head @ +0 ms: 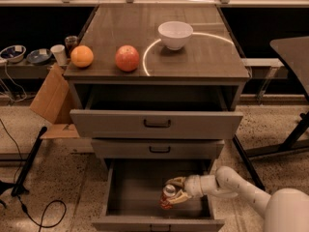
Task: Place coke can into bottom drawer
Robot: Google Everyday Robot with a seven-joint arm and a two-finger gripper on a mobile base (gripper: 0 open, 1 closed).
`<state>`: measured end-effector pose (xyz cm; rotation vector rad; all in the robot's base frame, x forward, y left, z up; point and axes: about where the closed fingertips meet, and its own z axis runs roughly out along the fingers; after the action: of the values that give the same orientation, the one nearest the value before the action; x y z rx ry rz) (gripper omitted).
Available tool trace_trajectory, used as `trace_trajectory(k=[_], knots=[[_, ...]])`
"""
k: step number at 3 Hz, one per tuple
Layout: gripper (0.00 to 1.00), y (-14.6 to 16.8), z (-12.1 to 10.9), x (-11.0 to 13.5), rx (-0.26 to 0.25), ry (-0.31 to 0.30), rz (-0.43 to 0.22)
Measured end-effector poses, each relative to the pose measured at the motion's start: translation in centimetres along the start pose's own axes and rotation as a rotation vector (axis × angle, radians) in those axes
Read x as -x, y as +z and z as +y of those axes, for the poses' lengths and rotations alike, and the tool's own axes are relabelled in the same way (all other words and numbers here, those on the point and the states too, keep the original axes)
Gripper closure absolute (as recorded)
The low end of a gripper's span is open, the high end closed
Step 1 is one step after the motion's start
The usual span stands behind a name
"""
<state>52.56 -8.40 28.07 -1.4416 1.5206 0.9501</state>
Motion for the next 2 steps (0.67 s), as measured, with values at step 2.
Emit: trace_trajectory(k=[2], knots=[[1.00,2.9,0.1,0.2,0.020,-0.132,0.024]])
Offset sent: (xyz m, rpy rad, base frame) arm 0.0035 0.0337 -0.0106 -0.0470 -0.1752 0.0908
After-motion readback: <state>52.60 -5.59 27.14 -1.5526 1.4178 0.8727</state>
